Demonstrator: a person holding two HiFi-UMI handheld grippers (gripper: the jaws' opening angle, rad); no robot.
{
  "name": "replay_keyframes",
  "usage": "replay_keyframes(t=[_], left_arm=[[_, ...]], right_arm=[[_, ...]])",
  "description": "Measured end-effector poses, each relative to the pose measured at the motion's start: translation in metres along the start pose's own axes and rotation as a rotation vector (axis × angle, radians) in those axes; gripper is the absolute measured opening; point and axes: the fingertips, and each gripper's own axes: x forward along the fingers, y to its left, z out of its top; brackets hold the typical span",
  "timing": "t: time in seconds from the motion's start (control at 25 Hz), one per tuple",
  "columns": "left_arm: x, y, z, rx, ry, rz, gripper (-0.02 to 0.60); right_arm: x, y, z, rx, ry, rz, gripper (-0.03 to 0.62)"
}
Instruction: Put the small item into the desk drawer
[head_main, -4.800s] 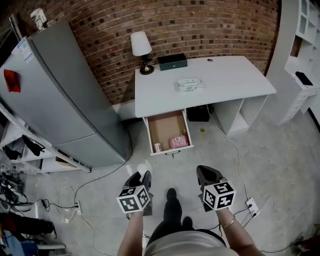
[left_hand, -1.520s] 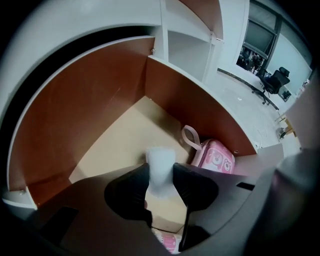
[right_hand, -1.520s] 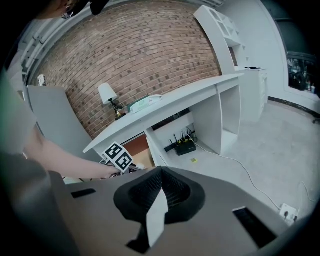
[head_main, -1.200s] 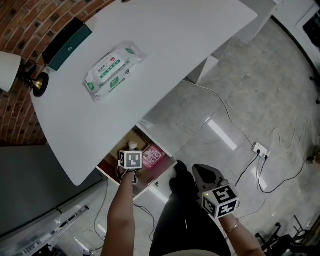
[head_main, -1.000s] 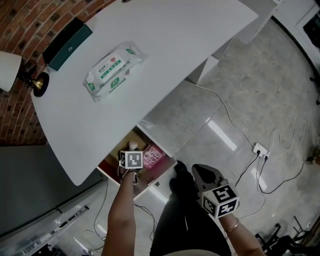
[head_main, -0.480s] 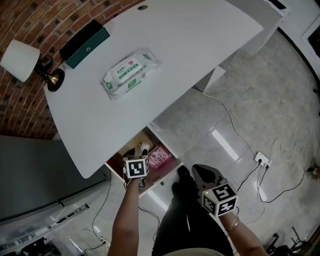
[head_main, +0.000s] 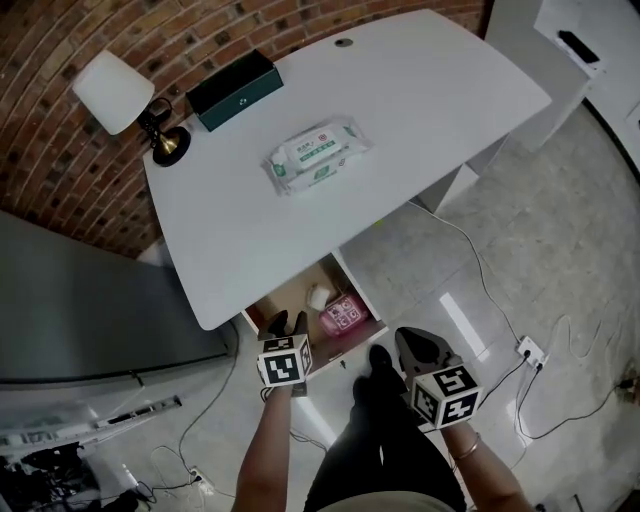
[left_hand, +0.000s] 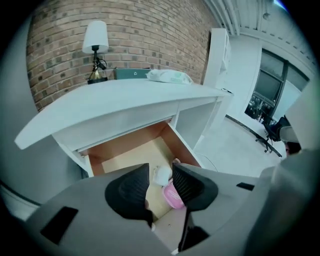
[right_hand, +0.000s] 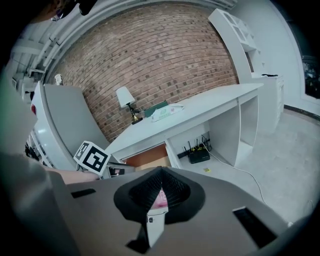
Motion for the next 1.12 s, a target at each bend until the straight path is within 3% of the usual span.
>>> replay_keyframes(t=[0.52, 1.12], left_arm=[[-0.13, 0.021, 0.0, -0.086, -0.18, 0.057, 0.074], [-0.242, 0.035, -0.018, -0.201, -0.341, 0.123, 0.031]], right_arm=[[-0.02, 0.065, 0.029, -0.119, -0.048, 0.061, 0.008], [-0.048, 0.129, 0.038, -0.187, -0.067, 0.162, 0.006]])
